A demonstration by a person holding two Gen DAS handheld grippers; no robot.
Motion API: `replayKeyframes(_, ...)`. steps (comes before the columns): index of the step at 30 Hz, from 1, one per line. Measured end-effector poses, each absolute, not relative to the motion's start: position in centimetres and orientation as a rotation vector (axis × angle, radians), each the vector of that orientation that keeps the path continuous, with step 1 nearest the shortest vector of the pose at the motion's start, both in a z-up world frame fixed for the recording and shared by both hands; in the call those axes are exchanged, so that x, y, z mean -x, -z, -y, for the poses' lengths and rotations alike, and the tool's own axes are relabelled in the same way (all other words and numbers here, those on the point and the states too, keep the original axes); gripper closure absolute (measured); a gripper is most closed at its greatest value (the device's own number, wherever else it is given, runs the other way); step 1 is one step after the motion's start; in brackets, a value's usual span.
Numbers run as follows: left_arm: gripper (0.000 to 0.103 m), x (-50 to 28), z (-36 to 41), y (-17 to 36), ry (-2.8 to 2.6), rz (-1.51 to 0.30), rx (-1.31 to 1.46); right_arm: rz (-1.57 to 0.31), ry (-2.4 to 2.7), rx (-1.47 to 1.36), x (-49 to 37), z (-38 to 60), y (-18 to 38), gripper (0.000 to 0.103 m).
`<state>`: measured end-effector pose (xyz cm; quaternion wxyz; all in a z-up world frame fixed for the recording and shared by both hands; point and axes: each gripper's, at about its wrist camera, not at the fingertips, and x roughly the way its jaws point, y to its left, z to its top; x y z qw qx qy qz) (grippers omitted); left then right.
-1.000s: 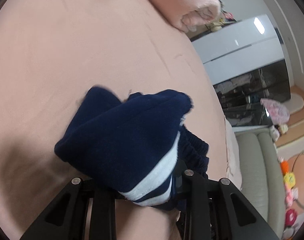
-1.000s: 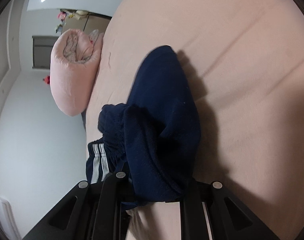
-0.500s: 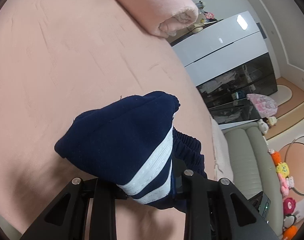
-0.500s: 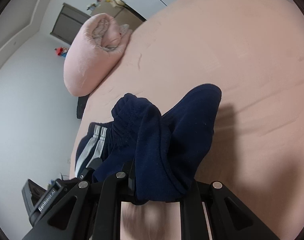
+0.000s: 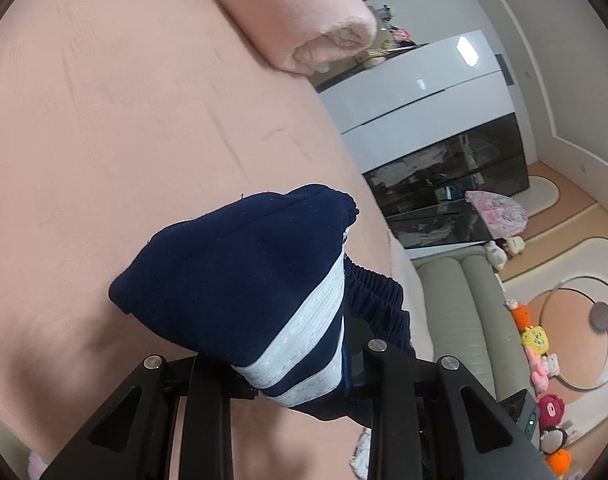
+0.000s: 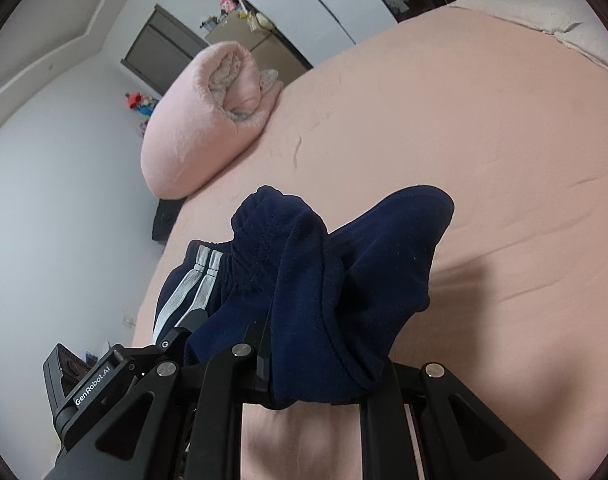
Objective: Fold clothes
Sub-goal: 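Lift the pants with both grippers and carry them toward the white clothes stack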
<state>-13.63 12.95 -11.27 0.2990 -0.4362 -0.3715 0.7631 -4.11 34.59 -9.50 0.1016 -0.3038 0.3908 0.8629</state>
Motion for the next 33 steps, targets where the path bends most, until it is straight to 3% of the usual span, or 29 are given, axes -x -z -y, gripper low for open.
replayKeyframes(33, 0.079, 2.9, -32.9, 3.7, -1.58, 0.784, 1.111, -0.996, -2.291, 0.477, -16.9, -47.6, -0.8, 0.09)
